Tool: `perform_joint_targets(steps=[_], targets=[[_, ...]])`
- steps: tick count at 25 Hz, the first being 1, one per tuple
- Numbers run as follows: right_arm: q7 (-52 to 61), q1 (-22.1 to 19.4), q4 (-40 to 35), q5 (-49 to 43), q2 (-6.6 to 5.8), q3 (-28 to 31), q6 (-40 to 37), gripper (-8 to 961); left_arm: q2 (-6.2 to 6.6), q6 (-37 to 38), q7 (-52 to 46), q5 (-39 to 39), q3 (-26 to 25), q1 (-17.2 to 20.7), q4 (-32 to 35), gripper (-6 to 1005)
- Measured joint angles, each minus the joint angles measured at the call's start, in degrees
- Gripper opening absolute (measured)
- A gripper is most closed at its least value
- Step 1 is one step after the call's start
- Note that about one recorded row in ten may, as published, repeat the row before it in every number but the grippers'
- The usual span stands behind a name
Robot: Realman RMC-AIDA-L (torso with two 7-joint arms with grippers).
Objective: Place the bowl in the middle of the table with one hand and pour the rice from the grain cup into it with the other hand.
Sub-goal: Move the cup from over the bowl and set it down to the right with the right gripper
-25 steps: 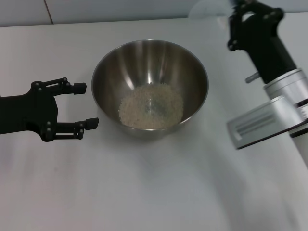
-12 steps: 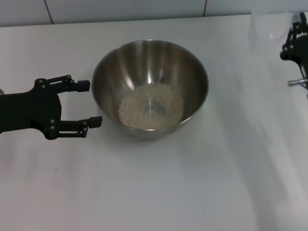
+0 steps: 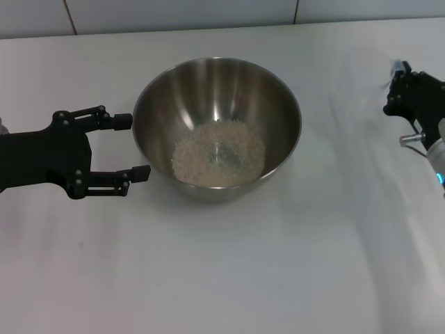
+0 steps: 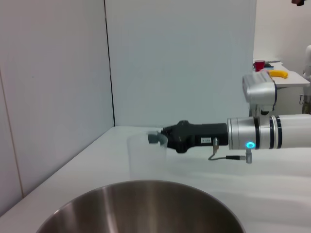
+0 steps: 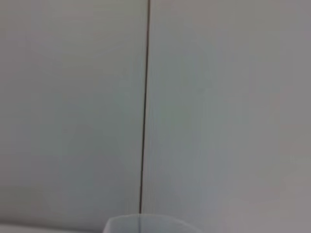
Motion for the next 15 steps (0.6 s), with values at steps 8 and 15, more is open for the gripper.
perform_joint_targets(steps=[8,15], targets=[[0.23,0.93,-0.13,-0.08,0.03,-0.17,4.59,57,0.00,-0.04,-0.03,-0.01,0.00,0.01,0.00,860],[0.25,1.18,-0.21,-0.10,0.11,-0.12,5.97,59,0.00,-0.06,0.07,-0.01,0.00,0.01,0.00,859]])
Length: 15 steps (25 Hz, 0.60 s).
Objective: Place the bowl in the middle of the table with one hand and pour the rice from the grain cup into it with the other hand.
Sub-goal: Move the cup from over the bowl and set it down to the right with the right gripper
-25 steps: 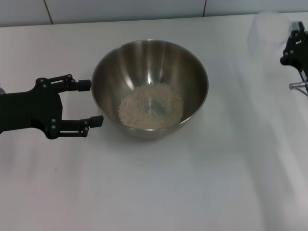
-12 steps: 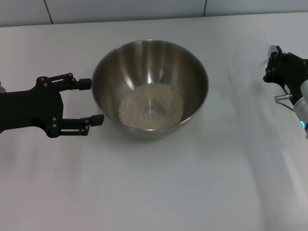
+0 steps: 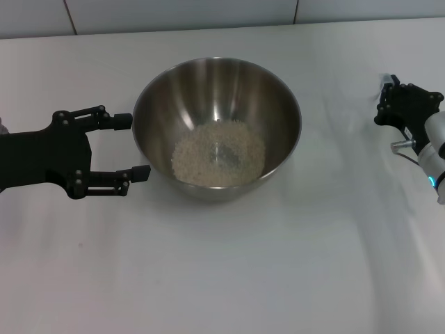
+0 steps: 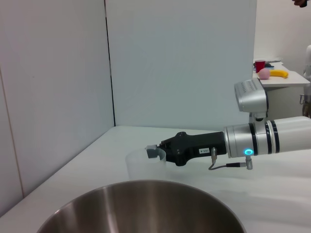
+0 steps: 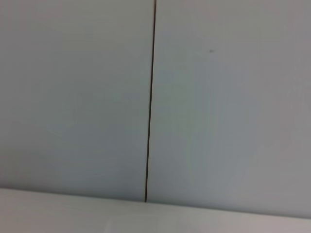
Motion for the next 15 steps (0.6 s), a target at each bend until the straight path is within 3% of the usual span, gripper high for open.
perform_joint_targets(steps=[15], targets=[[-0.20,1.17,-0.15,-2.44,0.01,-0.04,3.53,63,-0.15,0.17,0.55,0.00,0.00,0.19,0.00,860]])
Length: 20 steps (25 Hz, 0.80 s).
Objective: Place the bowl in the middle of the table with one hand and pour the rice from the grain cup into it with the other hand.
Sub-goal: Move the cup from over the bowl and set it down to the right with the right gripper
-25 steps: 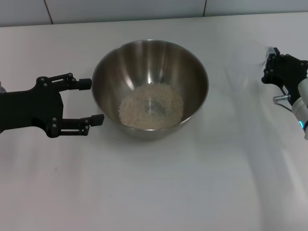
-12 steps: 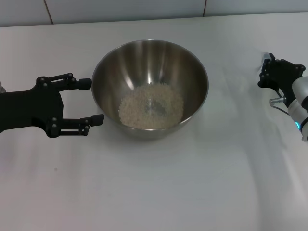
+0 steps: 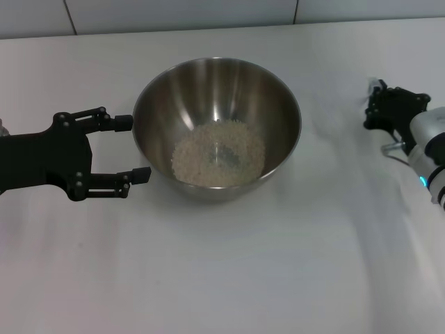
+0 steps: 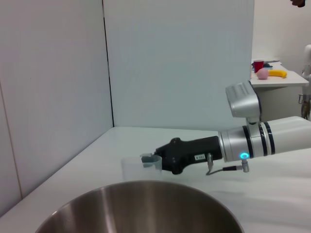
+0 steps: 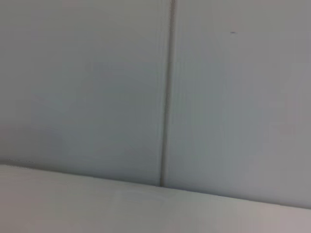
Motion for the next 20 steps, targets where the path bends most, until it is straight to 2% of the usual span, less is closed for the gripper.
perform_joint_targets(steps=[10,15,18,20], targets=[[0.26,-0.26,0.26,-2.58,-0.05,-0.04,-0.40,66,0.22,0.26,0.01,0.00,0.00,-0.02,0.25,860],[0.27,-0.47,0.34,-2.71,0.02,-0.04,-0.53,239,0.29,0.28,-0.01,0.00,0.00,0.16,0.50,859],[0.31,-0.87,0.42,-2.71,0.02,-0.04,-0.91,466,0.32,0.28,-0.01,-0.04,-0.10,0.25,0.56,859],[0.37,-1.64,0.85,-2.72,0.01,-0.21,-1.72,537,0.30,0.26,0.00,-0.17,-0.27,0.30,0.63,860]])
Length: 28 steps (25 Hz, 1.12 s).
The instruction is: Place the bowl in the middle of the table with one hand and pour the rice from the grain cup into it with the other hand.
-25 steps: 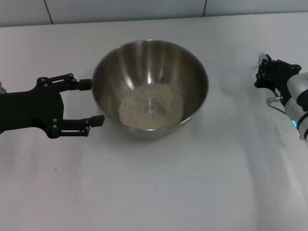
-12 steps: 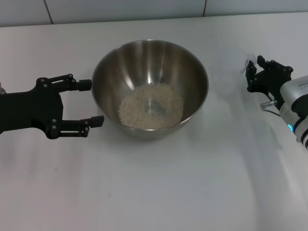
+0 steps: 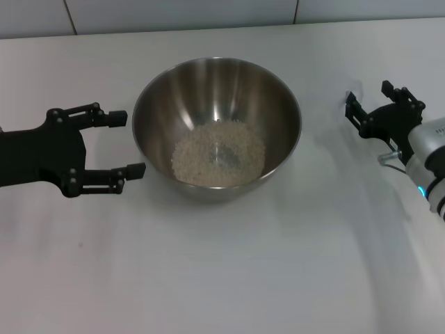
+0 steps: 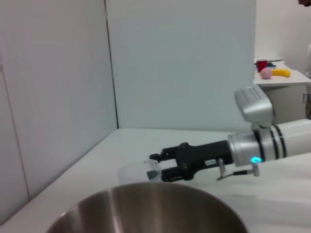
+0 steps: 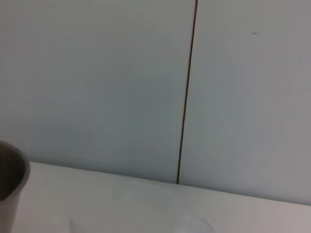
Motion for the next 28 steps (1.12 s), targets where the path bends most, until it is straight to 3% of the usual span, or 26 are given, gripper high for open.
perform_joint_targets(steps=[4,11,15,18,21,24,28], targets=[[0.03,-3.31,2.16,-0.12,-0.10,-1.28,-3.18,678,-0.28,0.00,0.03,-0.04,-0.90,0.10,0.68,860],[1.05,-11.99,5.86,-0.16,0.02,-1.49,-13.19,678,-0.40,0.02,-0.04,0.05,-1.12,0.13,0.87,860],[9.79,-13.61,4.87,-4.76,-0.84,-2.12,-22.34,678,-0.41,0.06,0.06,0.09,-1.14,0.00,0.87,859],[20.94,-11.71,1.46,-13.67,-2.69,-2.18,-27.42,678,-0.41,0.27,0.07,0.09,-1.02,-0.12,0.87,859],[37.42,-6.60,-5.81,-23.23,-5.01,-2.18,-33.17,678,-0.41,0.53,0.07,0.09,-0.72,-0.15,0.87,859],[46.60,-0.65,-13.85,-29.19,-5.72,-3.14,-37.89,678,-0.41,0.68,0.07,0.09,-0.61,-0.11,0.87,859],[48.90,5.38,-21.03,-30.98,-5.05,-8.18,-41.70,678,-0.33,1.32,0.07,0.09,-0.82,0.09,0.87,859]])
